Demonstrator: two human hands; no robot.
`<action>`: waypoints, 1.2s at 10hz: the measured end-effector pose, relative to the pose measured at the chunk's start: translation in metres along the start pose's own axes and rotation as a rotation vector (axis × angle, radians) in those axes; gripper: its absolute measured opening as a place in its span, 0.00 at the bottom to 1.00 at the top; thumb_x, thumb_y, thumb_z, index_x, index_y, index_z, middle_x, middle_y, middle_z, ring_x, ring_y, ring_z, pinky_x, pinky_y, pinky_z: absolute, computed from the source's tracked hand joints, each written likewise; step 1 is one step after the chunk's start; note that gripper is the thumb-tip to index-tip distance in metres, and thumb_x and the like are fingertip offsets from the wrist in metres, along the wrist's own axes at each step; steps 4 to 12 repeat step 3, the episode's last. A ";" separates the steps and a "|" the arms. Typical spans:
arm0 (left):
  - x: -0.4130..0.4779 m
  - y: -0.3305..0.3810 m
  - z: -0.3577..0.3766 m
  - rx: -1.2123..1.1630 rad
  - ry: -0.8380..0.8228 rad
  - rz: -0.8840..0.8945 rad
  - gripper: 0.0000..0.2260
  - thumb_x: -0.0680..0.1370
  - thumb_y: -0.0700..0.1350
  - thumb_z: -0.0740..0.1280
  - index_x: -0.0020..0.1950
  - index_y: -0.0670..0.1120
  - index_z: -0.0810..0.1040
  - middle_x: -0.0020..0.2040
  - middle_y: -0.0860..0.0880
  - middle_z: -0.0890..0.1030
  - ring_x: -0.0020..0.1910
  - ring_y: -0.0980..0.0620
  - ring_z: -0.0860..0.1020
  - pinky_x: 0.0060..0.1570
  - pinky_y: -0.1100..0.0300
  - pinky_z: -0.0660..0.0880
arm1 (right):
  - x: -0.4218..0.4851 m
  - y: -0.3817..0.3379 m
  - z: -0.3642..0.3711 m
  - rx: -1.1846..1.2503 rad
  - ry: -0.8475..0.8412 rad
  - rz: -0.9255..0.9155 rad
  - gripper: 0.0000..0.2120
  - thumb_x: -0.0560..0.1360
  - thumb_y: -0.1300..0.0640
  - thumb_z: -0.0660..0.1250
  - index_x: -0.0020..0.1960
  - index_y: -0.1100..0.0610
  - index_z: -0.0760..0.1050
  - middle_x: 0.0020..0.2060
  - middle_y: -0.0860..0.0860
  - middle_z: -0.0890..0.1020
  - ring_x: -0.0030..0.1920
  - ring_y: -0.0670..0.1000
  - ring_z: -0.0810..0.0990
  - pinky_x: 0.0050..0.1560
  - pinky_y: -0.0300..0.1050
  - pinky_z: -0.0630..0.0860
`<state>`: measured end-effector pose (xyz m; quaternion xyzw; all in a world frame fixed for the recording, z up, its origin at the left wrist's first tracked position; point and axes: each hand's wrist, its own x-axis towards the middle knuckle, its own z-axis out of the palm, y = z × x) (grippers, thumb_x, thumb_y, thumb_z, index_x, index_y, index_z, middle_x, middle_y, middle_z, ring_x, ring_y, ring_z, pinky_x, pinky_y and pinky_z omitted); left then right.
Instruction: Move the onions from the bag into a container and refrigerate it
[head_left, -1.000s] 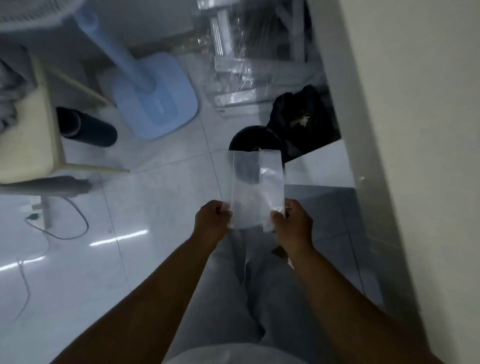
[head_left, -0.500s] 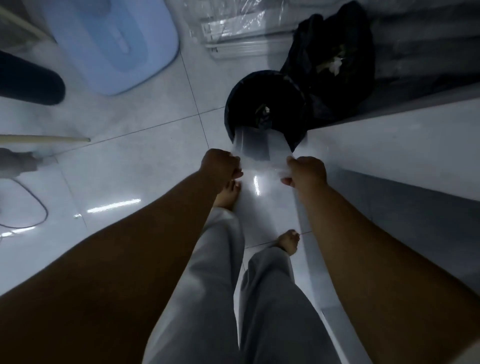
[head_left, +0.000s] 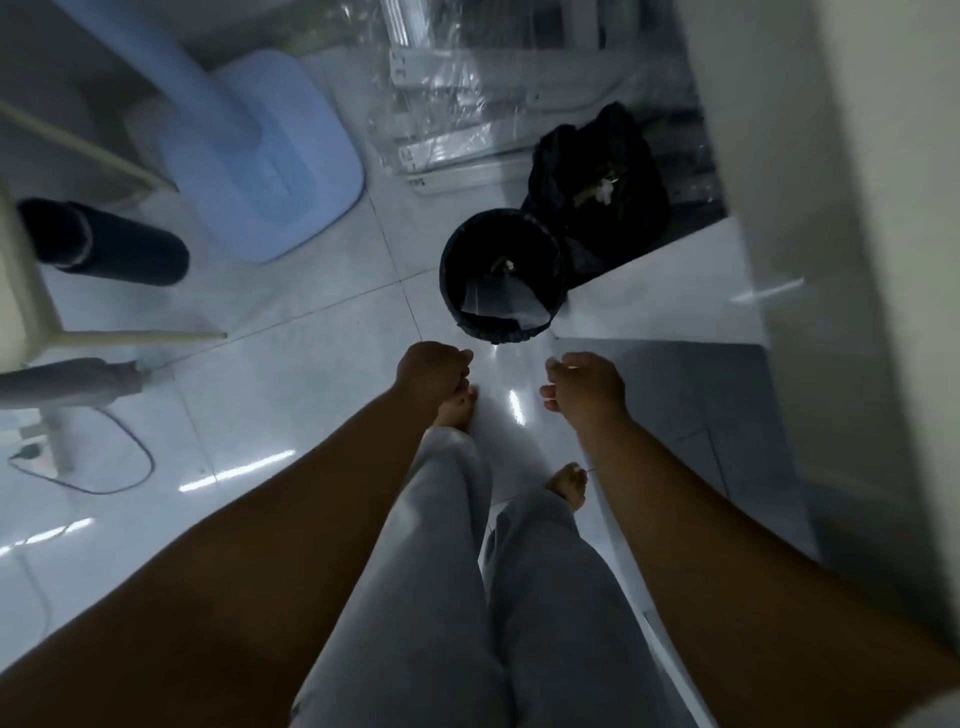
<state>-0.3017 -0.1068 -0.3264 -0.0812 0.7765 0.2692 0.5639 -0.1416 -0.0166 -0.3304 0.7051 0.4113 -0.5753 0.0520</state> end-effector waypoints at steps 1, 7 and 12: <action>-0.055 0.011 -0.004 0.031 0.003 0.109 0.07 0.75 0.44 0.69 0.40 0.43 0.79 0.37 0.45 0.82 0.35 0.48 0.80 0.52 0.47 0.81 | -0.054 -0.014 -0.019 -0.007 -0.020 -0.063 0.18 0.75 0.57 0.66 0.64 0.58 0.74 0.36 0.50 0.80 0.37 0.50 0.83 0.41 0.45 0.83; -0.214 0.044 0.010 0.202 -0.049 0.447 0.09 0.75 0.49 0.68 0.53 0.49 0.80 0.45 0.48 0.83 0.44 0.48 0.82 0.50 0.49 0.81 | -0.199 -0.023 -0.096 0.065 -0.027 -0.298 0.16 0.75 0.55 0.66 0.62 0.55 0.76 0.45 0.51 0.83 0.45 0.53 0.85 0.51 0.55 0.83; -0.214 0.044 0.010 0.202 -0.049 0.447 0.09 0.75 0.49 0.68 0.53 0.49 0.80 0.45 0.48 0.83 0.44 0.48 0.82 0.50 0.49 0.81 | -0.199 -0.023 -0.096 0.065 -0.027 -0.298 0.16 0.75 0.55 0.66 0.62 0.55 0.76 0.45 0.51 0.83 0.45 0.53 0.85 0.51 0.55 0.83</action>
